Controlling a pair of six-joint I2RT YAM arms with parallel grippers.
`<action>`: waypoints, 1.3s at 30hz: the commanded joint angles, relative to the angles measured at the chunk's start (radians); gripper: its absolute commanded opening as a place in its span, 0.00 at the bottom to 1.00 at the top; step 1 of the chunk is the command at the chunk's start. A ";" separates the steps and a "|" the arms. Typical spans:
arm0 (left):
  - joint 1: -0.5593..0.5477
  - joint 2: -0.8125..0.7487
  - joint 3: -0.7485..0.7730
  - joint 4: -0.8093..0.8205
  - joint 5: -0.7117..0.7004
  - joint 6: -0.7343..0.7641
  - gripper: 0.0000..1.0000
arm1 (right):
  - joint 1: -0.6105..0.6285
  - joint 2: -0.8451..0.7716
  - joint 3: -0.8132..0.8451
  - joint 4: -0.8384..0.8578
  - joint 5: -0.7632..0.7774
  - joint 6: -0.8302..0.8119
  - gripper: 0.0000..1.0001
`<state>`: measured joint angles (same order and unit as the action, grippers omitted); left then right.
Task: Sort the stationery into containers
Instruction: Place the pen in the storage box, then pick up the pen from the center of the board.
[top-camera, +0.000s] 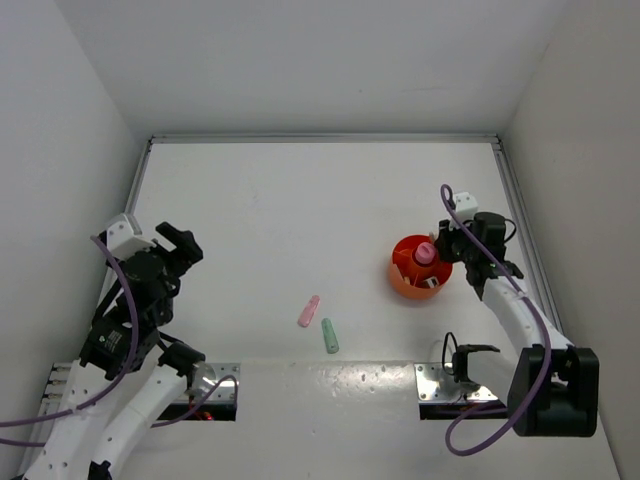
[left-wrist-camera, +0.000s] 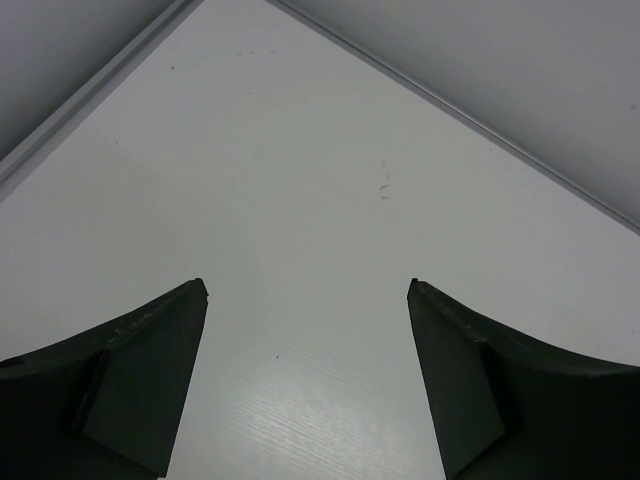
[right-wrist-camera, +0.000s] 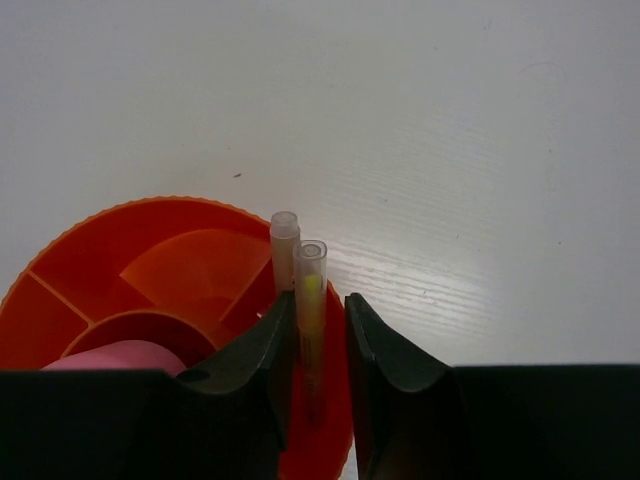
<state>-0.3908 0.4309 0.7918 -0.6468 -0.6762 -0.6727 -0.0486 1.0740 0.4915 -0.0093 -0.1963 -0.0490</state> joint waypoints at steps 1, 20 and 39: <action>0.012 0.017 0.003 0.033 0.015 0.016 0.87 | -0.013 -0.017 0.009 0.019 -0.038 -0.018 0.27; -0.176 0.630 0.050 0.110 0.696 0.300 0.40 | -0.031 -0.008 0.384 -0.329 -0.200 -0.118 0.88; -0.603 1.285 0.349 0.013 0.417 0.182 0.76 | -0.027 0.018 0.432 -0.394 -0.534 -0.072 0.11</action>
<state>-0.9802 1.6627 1.0924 -0.6228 -0.1974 -0.4568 -0.0700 1.1137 0.9325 -0.4282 -0.6926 -0.1303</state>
